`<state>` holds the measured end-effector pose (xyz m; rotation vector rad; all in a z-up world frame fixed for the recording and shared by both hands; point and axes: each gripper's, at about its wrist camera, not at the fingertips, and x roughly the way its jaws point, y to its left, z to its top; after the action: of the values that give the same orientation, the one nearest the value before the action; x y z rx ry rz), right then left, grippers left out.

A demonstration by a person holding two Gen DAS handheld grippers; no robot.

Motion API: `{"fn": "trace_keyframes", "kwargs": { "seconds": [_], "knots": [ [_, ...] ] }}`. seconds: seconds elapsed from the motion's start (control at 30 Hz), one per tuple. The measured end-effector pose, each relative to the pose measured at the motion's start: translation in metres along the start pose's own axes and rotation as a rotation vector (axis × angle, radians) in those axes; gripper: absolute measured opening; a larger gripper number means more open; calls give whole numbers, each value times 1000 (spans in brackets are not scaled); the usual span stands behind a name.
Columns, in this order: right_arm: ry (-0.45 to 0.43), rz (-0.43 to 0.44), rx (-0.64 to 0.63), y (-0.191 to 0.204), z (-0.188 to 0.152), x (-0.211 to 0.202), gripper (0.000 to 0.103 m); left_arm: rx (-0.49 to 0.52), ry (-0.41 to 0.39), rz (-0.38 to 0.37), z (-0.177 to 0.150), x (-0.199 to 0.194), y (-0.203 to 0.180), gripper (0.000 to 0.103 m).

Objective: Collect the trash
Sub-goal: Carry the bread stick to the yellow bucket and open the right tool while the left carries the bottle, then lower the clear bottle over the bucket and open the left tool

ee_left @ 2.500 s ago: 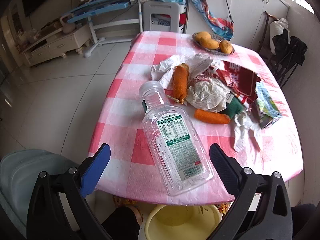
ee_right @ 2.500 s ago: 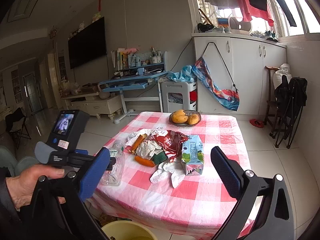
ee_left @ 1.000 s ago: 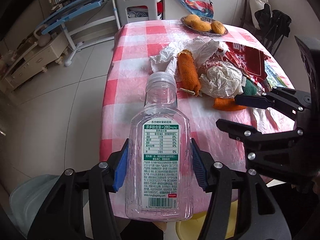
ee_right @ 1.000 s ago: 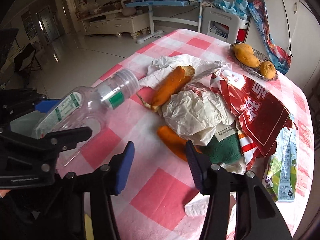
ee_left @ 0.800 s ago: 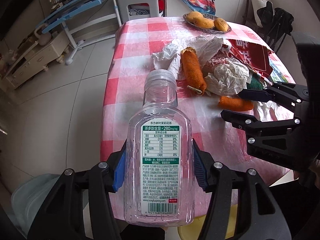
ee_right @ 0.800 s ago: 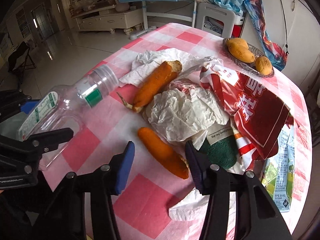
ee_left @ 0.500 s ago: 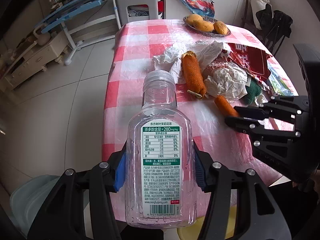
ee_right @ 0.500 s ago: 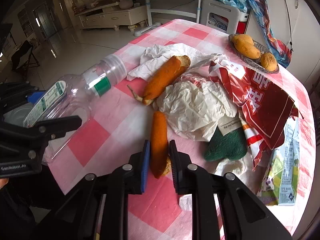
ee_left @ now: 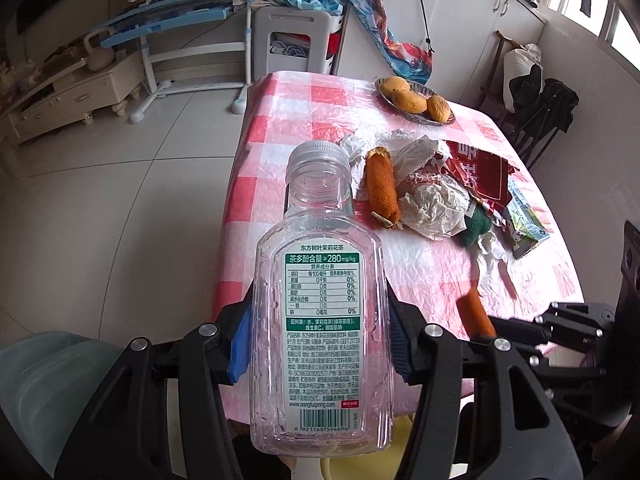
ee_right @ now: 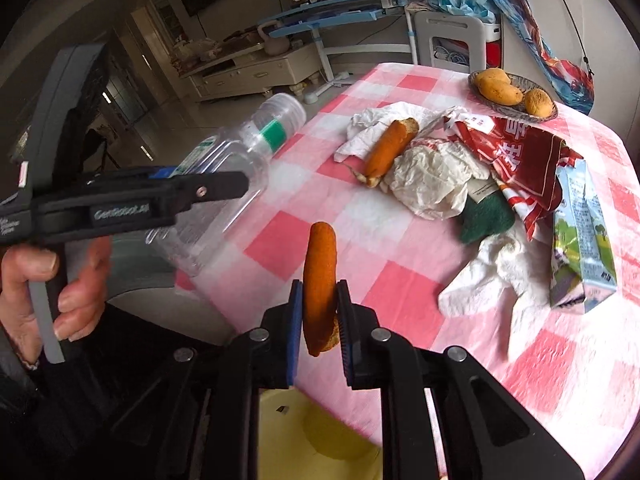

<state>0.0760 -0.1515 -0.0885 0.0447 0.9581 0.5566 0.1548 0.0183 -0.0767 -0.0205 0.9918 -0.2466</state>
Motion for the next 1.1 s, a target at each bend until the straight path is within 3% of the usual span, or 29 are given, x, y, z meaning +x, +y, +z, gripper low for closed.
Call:
{"fn": "trace_keyframes", "kwargs": {
  "seconds": [0.1, 0.3, 0.33, 0.4, 0.53, 0.7, 0.87, 1.1],
  "knots": [
    [41, 44, -11, 16, -22, -1, 17, 12, -13, 12, -5, -6, -4, 53],
    [220, 71, -34, 44, -78, 23, 19, 25, -38, 8, -15, -18, -9, 53],
    [248, 72, -34, 46, -84, 27, 22, 23, -39, 6, -16, -20, -9, 53],
    [257, 57, -40, 48, -88, 30, 42, 18, -43, 2, -20, -23, -8, 53],
    [144, 32, 18, 38, -80, 12, 52, 16, -40, -9, -34, -30, -11, 53],
    [-136, -45, 119, 18, -66, -32, 75, 69, -8, -32, -70, -33, -33, 53],
    [-320, -103, 263, -9, -65, -67, 80, 162, 94, -58, -121, -20, -73, 53],
    [-400, -79, 387, -32, -69, -94, 81, 316, 296, -51, -190, 6, -115, 54]
  ]
}}
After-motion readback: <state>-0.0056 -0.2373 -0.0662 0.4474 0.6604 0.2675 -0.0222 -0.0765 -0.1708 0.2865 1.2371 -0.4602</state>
